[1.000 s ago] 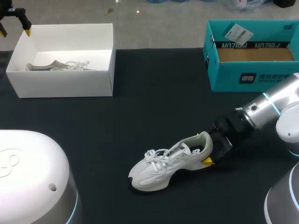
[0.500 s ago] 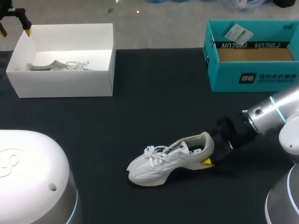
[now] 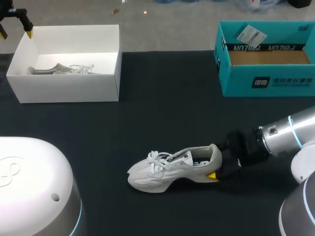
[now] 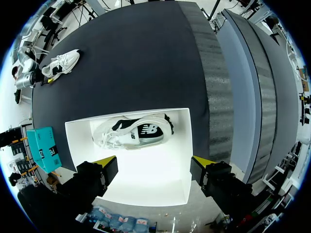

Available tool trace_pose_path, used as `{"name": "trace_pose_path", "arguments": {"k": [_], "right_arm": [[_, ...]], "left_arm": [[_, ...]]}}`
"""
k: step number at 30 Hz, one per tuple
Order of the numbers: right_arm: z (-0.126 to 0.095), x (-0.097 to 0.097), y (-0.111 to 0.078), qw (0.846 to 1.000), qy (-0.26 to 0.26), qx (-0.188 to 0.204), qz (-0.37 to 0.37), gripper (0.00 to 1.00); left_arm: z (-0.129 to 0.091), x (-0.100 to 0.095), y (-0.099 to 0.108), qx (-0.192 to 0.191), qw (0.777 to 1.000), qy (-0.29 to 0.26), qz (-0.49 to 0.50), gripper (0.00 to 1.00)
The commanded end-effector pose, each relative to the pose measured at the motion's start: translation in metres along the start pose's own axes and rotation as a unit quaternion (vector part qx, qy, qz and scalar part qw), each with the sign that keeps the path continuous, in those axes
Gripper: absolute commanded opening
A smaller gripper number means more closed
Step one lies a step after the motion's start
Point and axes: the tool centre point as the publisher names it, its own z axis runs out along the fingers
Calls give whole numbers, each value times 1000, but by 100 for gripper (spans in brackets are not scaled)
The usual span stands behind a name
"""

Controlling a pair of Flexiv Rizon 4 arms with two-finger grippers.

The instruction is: Take the shoe out of the shoebox, open the shoe tongue, remove and reinsert the insole, then place the shoe into the shoebox

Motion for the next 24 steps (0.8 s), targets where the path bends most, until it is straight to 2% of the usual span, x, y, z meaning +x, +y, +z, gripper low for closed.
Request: {"name": "trace_pose_path", "arguments": {"k": [1,11,24], "right_arm": [[0,7,2,1000,-24,9,9,0],[1,15,-12,998,-38,10,39,0],[-1,17,-14,999,-26,8,42,0]], "left_arm": [[-1,0,0,0,1000,1,1,100],[-1,0,0,0,1000,1,1,100],[-1,0,0,0,1000,1,1,100]]}}
